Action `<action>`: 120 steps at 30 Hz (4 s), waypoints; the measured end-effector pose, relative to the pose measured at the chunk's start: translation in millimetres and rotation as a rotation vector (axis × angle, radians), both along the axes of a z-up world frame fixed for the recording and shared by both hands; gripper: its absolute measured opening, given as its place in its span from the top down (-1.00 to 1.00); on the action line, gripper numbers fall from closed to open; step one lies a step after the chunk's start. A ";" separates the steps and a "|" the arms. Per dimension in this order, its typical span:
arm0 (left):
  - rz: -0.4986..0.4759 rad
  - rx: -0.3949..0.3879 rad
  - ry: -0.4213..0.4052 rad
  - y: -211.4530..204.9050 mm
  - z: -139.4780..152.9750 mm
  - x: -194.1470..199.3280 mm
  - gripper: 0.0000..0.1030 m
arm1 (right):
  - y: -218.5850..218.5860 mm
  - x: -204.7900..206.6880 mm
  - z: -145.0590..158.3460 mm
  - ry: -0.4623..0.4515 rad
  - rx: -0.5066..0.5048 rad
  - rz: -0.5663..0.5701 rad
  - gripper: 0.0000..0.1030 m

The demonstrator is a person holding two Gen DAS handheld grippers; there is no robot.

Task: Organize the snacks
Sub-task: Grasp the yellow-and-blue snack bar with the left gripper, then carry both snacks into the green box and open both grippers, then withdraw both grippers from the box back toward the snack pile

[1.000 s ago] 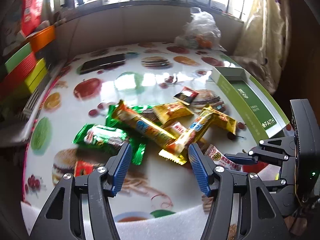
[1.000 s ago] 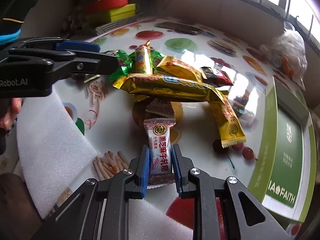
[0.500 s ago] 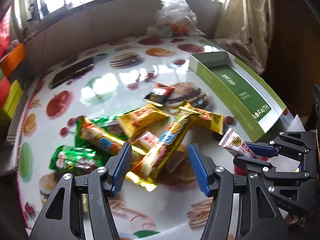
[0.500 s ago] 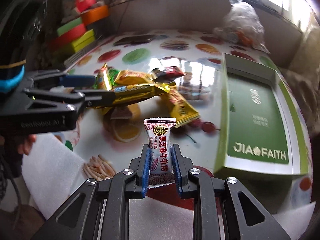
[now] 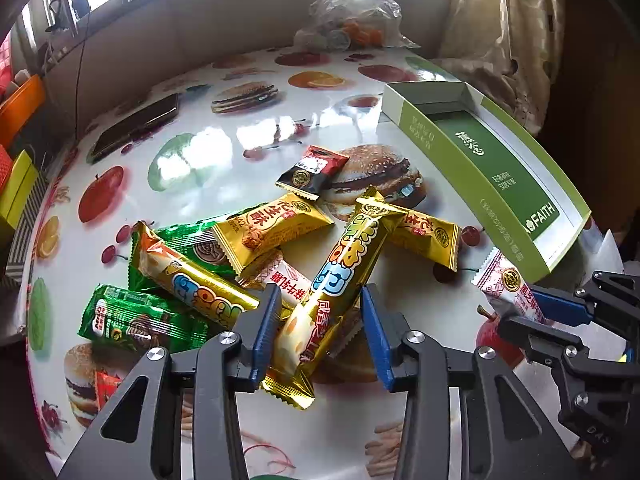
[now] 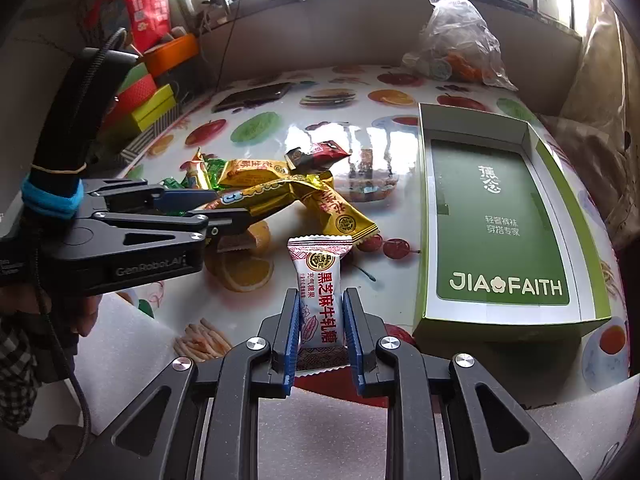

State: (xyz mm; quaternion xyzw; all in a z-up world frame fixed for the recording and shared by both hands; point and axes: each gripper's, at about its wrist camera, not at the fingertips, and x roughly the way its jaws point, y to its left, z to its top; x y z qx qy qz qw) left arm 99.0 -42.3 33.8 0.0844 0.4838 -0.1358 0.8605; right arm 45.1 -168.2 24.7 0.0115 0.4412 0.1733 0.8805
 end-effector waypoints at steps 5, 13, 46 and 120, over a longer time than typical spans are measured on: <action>0.003 -0.012 0.000 0.5 2.0 -0.6 0.50 | -1.8 1.1 1.7 0.001 0.005 -0.012 0.60; 0.013 -0.058 -0.030 2.3 18.5 -6.9 0.53 | -2.6 1.6 6.9 -0.010 0.015 -0.032 0.60; -0.064 -0.346 -0.016 -84.4 48.6 33.1 0.53 | -93.4 35.5 25.0 -0.052 -0.004 -0.344 0.60; -0.075 -0.300 0.020 -99.9 33.0 15.2 0.50 | -103.0 15.9 -0.4 0.050 -0.180 -0.323 0.25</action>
